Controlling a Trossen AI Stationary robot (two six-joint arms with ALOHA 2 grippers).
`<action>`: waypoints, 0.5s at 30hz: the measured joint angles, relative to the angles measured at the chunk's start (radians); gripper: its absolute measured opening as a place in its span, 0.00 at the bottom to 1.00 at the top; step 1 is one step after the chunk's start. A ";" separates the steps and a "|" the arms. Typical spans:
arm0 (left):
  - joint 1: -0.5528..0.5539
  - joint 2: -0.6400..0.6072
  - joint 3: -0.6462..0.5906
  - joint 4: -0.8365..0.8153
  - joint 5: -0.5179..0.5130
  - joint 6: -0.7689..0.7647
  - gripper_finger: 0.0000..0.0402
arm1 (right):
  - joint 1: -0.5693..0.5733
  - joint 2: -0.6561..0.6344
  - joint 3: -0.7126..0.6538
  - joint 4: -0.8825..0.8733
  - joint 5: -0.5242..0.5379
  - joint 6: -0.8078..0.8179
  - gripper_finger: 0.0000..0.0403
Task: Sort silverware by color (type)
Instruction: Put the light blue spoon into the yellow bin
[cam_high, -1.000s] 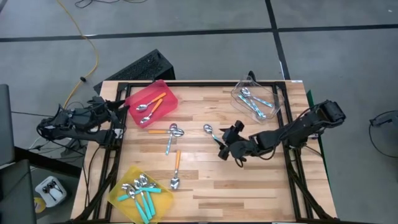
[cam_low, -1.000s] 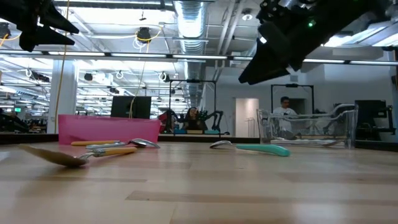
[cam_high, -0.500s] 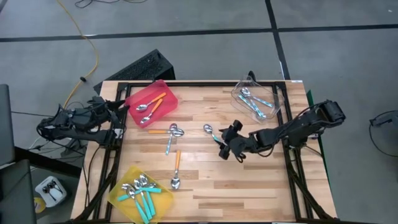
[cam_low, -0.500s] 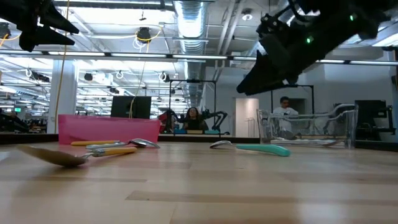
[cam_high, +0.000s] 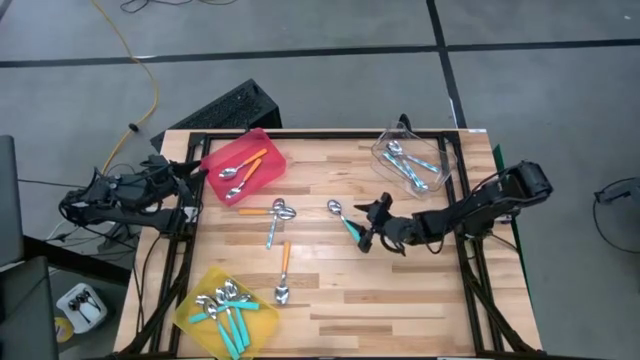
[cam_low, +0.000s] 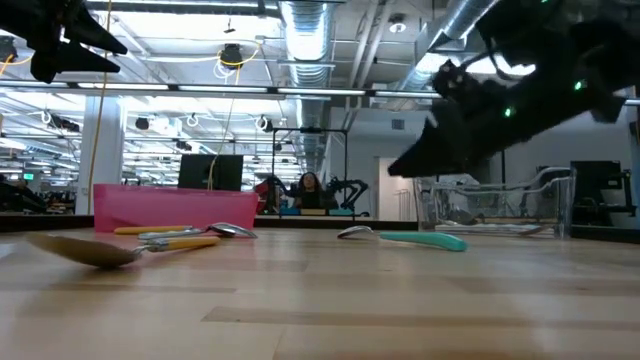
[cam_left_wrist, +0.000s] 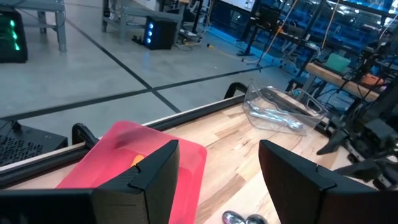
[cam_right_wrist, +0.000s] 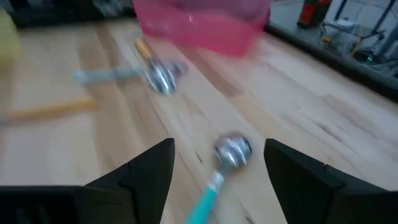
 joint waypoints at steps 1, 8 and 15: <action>0.000 0.000 0.000 0.000 0.000 0.000 0.51 | -0.001 0.026 -0.003 0.027 0.000 -0.013 0.68; 0.000 0.000 0.000 -0.002 0.000 -0.001 0.51 | -0.002 0.203 0.039 0.200 0.035 -0.073 0.68; 0.000 0.000 0.000 -0.002 0.000 -0.001 0.51 | -0.014 0.328 0.046 0.267 0.041 0.032 0.68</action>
